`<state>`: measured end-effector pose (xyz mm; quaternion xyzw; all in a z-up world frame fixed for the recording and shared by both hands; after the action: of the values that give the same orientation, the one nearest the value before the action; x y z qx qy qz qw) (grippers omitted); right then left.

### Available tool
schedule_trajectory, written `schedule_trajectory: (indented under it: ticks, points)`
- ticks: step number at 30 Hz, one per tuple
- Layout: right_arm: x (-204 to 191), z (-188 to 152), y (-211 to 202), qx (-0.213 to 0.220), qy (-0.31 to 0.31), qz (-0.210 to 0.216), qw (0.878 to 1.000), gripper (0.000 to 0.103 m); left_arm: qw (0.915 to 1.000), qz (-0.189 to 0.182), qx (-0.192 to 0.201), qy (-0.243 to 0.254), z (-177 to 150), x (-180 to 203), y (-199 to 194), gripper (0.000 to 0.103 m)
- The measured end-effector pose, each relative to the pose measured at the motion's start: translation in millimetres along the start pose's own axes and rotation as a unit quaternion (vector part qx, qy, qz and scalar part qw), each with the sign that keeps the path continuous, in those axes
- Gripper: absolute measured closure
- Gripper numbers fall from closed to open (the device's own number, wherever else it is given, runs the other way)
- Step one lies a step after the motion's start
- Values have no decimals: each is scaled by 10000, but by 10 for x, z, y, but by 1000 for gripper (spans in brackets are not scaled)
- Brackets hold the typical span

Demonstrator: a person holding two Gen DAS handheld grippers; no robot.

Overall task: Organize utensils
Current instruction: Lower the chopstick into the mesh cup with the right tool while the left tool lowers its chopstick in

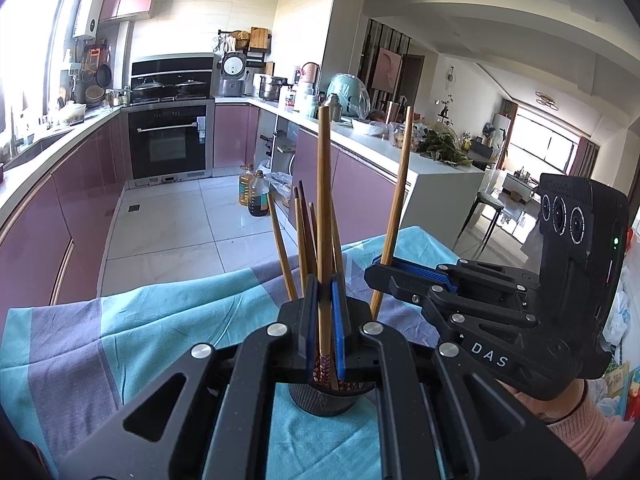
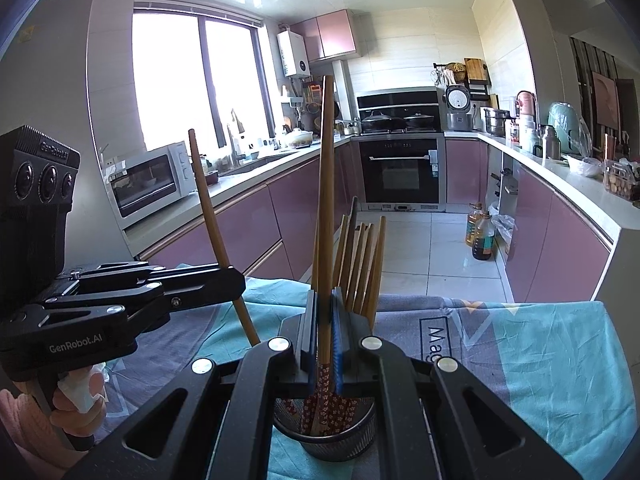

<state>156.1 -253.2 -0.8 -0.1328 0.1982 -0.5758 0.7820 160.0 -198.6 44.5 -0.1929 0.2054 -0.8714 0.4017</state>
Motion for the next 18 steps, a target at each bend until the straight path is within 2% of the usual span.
schedule_trajectory:
  ticks: [18]
  points:
    - [83, -257, 208, -354, 108, 16, 9993, 97, 9993, -63, -355, 83, -102, -4, 219, 96]
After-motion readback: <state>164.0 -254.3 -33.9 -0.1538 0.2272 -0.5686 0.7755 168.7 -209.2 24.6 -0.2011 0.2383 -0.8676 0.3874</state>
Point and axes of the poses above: each gripper's, at about its wrist camera, not at the fingertips, and y roughly the way its jaws point, x to its right, z to its top, the point moved 10 cm from there along y, roughly the way its jaws point, and after that the axes turned 1 degree about -y, right-handed, at the moved point
